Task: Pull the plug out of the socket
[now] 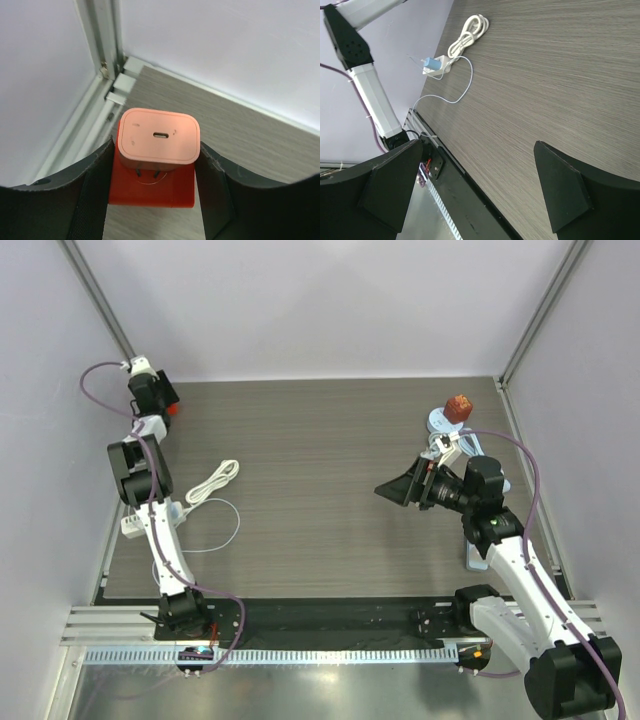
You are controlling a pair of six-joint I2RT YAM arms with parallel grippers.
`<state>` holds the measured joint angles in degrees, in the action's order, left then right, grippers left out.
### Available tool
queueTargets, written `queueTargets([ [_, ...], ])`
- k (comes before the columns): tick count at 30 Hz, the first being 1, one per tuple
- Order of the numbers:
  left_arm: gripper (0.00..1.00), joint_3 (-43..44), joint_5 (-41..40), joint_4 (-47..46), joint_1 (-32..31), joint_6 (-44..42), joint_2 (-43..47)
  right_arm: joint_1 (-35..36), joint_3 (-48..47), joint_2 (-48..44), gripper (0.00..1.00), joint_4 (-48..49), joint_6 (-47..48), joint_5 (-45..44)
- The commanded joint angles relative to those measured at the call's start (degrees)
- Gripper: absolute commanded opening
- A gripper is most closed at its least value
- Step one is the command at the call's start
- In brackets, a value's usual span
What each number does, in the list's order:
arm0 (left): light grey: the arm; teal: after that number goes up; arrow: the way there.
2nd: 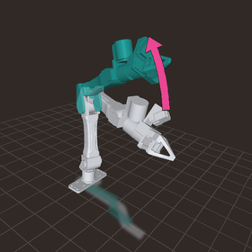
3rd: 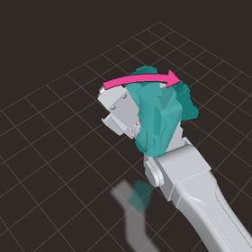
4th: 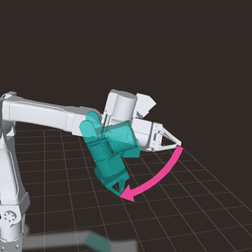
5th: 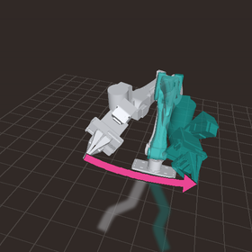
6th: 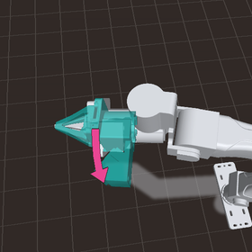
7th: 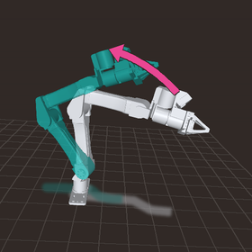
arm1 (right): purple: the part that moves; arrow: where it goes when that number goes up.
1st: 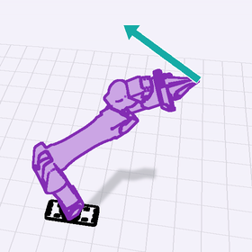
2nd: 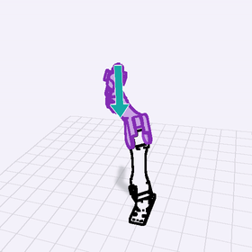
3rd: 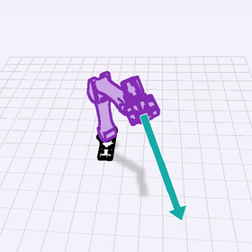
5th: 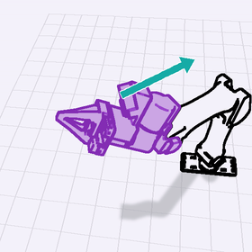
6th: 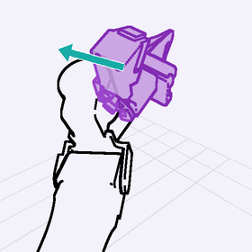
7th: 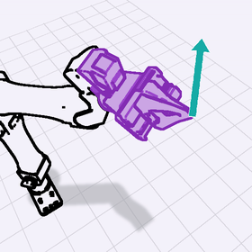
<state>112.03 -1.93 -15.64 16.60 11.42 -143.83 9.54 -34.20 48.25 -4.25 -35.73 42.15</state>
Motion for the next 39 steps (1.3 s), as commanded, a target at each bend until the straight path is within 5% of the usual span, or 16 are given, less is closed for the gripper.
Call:
queueTargets([
  [1,0.39,-3.1,-0.3,5.3,-3.9,-4.9,6.6,0.2,-2.1,-0.3,1.0,-1.7,2.1,-2.4],
  [5,0.39,-7.4,0.9,9.8,-8.2,-9.5,11.9,0.2,-1.1,0.2,1.0,-3.3,3.9,-3.0],
  [12,0.36,-22.0,4.8,7.7,-13.4,0.5,23.1,0.3,1.8,-2.4,1.0,-3.4,3.3,-3.0],
  [19,0.35,-33.6,3.1,8.6,-25.1,2.2,32.4,1.8,5.5,-4.1,1.0,-2.2,1.4,-4.4],
  [32,0.37,-58.7,-8.6,9.2,-45.1,14.7,55.6,14.8,12.4,0.9,1.0,7.8,-5.9,-15.9],
  [39,0.51,-67.5,-13.5,10.1,-54.6,19.8,59.3,25.3,13.1,3.5,1.0,11.6,-9.7,-25.4],
])
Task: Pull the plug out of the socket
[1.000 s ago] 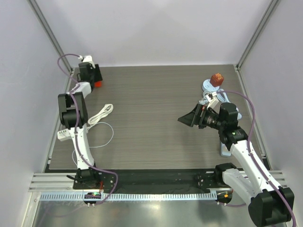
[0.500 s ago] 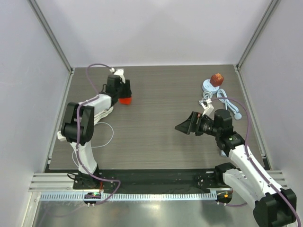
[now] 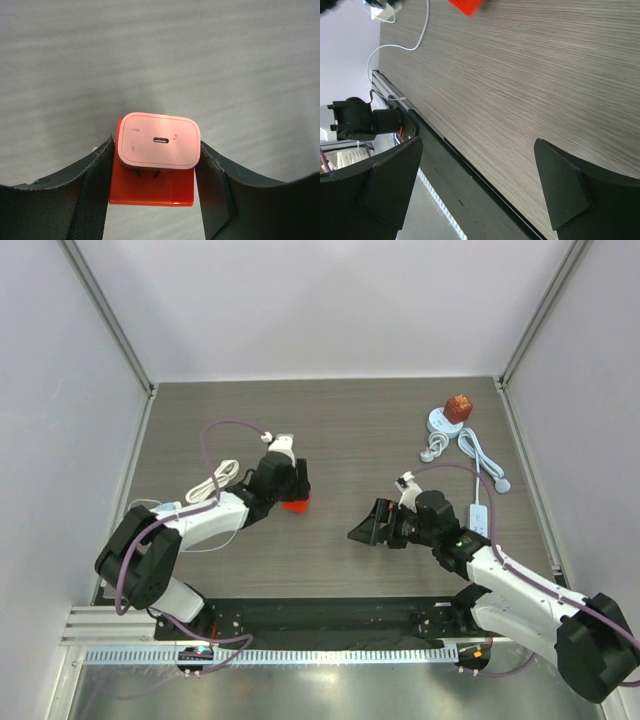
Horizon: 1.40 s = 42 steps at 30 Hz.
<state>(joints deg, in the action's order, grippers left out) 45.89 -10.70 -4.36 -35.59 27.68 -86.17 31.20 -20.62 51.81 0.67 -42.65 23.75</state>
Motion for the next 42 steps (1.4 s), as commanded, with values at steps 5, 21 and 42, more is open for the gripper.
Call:
queueTargets([
  [5,0.69,-2.6,-6.5,-0.3,-7.0,4.5,1.3,8.8,1.4,1.9,1.0,13.2,-6.4,-12.0],
  [21,0.81,1.1,-0.7,12.9,-7.1,-2.0,15.7,12.8,2.3,5.3,0.99,18.9,-5.7,-18.8],
  [42,0.7,7.0,-1.8,17.9,-8.3,-6.6,7.4,12.7,-2.5,12.3,0.96,24.4,-8.4,-18.6],
])
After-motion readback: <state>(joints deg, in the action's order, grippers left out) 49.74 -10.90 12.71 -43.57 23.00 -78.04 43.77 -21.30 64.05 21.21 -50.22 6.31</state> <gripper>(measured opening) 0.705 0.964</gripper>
